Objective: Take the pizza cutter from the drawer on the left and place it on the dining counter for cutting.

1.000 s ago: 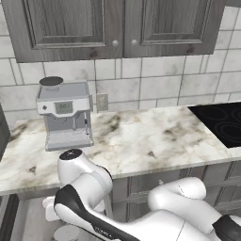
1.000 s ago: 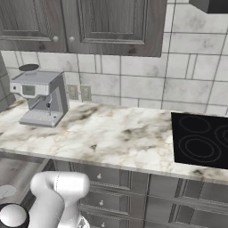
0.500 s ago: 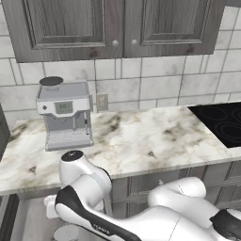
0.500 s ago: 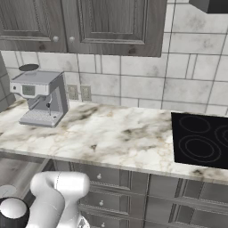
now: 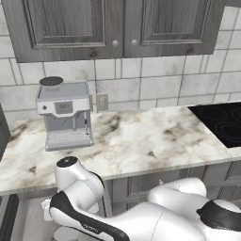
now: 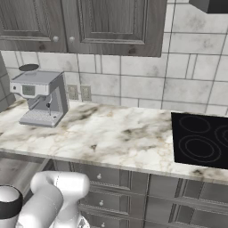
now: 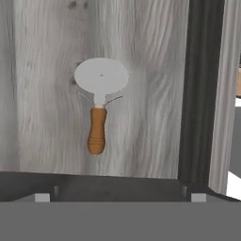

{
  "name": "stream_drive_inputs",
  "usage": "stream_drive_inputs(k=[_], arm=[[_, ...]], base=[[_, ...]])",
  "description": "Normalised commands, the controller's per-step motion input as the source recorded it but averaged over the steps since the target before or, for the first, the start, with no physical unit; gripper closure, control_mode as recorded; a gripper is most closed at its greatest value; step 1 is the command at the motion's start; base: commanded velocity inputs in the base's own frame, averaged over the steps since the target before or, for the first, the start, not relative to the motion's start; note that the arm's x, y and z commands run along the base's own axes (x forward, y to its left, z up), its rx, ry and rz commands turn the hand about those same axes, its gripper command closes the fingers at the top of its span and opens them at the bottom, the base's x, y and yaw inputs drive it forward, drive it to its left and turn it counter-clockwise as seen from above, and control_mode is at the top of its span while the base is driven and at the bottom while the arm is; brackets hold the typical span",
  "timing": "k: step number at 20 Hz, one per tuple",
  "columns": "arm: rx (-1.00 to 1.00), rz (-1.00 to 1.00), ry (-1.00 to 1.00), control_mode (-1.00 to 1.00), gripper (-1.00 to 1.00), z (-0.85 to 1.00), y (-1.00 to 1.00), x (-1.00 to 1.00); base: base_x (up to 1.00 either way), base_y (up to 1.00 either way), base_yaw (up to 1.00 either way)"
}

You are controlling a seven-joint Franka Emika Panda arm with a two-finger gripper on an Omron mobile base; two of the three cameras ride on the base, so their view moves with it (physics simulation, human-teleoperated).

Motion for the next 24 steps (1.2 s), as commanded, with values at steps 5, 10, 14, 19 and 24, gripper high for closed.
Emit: stream_drive_inputs(k=[5, 10, 14, 19, 24], arm=[[-0.04, 0.0, 0.0, -1.0, -1.0, -0.41, 0.02, 0.04], [0.0, 0.0, 0.0, -1.0, -1.0, -0.29, 0.08, 0.01], [0.0, 0.0, 0.01, -1.0, -1.0, -0.16, 0.24, 0.02], [0.0, 0.0, 0.0, -1.0, -1.0, -0.22, 0.28, 0.15], [0.0, 0.0, 0.0, -1.0, -1.0, -0.3, 0.09, 0.21]], base=[[0.0, 0.0, 0.0], [0.0, 0.0, 0.0], [0.0, 0.0, 0.0], [0.0, 0.0, 0.0], [0.0, 0.0, 0.0]])
